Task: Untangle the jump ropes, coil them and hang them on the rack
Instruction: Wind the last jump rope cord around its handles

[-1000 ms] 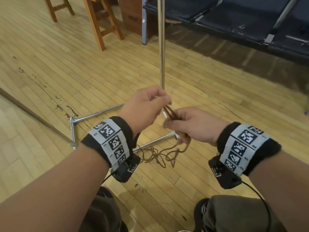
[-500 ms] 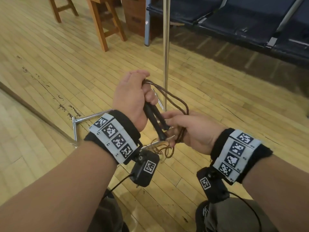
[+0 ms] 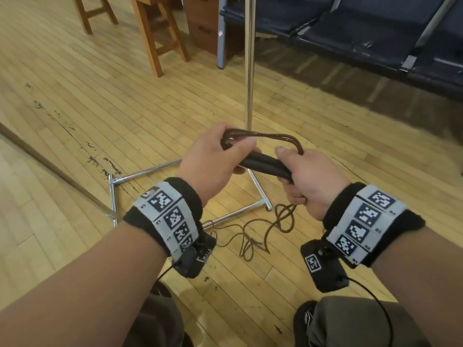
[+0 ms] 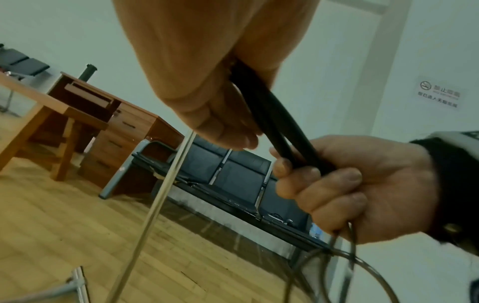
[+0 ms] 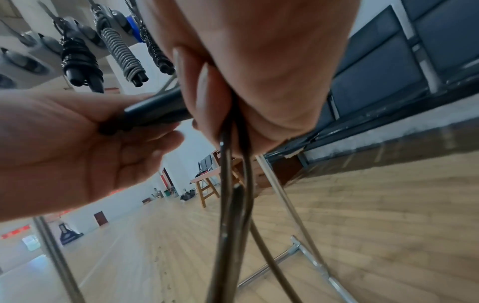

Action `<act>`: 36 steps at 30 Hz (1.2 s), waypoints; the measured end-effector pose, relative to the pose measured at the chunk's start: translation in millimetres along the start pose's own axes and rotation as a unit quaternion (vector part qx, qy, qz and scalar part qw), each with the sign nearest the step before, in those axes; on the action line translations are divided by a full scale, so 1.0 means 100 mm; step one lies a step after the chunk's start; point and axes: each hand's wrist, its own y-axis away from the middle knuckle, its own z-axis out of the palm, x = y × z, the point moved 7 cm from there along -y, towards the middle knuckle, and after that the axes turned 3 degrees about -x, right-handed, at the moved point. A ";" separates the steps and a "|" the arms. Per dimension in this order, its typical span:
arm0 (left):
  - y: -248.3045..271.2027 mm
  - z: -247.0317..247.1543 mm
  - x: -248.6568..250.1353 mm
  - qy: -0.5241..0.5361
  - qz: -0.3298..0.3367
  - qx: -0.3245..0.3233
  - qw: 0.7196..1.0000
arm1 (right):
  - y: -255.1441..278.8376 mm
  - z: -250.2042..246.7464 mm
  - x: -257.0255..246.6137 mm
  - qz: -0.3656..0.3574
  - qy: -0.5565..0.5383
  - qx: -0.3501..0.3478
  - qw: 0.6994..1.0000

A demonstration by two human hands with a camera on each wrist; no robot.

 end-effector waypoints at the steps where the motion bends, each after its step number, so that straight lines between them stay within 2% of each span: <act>1: 0.02 -0.02 0.03 -0.032 -0.002 -0.042 0.999 | 0.00 -0.04 -0.02 -0.010 0.052 0.005 0.999; 3: 0.09 -0.03 0.06 -0.117 -0.019 -0.132 0.984 | 0.02 -0.06 -0.07 -0.041 0.188 0.011 0.981; 5: 0.17 0.04 0.06 -0.238 -0.033 -0.191 0.952 | 0.06 0.02 -0.08 -0.065 0.291 -0.012 0.955; 8: 0.26 0.26 0.02 -0.404 -0.018 -0.212 0.890 | 0.13 0.23 -0.01 -0.063 0.345 -0.058 0.935; 10: 0.29 0.39 -0.02 -0.446 -0.002 -0.211 0.870 | 0.14 0.31 0.03 -0.054 0.339 -0.069 0.937; 14: 0.28 0.39 -0.10 -0.414 -0.019 -0.219 0.883 | 0.10 0.23 -0.01 -0.061 0.297 -0.062 0.951; 16: 0.28 0.39 -0.13 -0.415 -0.018 -0.243 0.876 | 0.08 0.15 -0.04 -0.074 0.319 -0.076 0.942; 19: 0.29 0.34 -0.19 -0.429 -0.022 -0.258 0.865 | 0.05 0.03 -0.07 -0.092 0.417 -0.104 0.898; 24: 0.21 0.04 -0.23 -0.441 -0.035 -0.218 0.870 | -0.05 -0.23 0.04 -0.092 0.482 -0.120 0.863; 28: 0.17 -0.26 -0.24 -0.438 -0.056 -0.171 0.880 | -0.18 -0.70 0.24 0.000 0.572 -0.049 0.819; 30: 0.21 -0.18 -0.29 -0.450 -0.058 -0.203 0.867 | -0.22 -0.87 0.31 0.051 0.640 0.002 0.767; 31: 0.23 -0.11 -0.32 -0.459 -0.059 -0.225 0.858 | -0.24 -0.89 0.34 0.064 0.666 0.008 0.743; 32: 0.24 -0.05 -0.35 -0.467 -0.061 -0.241 0.849 | -0.25 -0.87 0.37 0.068 0.677 0.002 0.733; 34: 0.22 -0.04 -0.37 -0.477 -0.065 -0.249 0.840 | -0.27 -0.79 0.36 0.050 0.657 -0.020 0.752; 36: 0.18 -0.13 -0.39 -0.479 -0.071 -0.236 0.842 | -0.27 -0.75 0.26 0.014 0.603 -0.017 0.798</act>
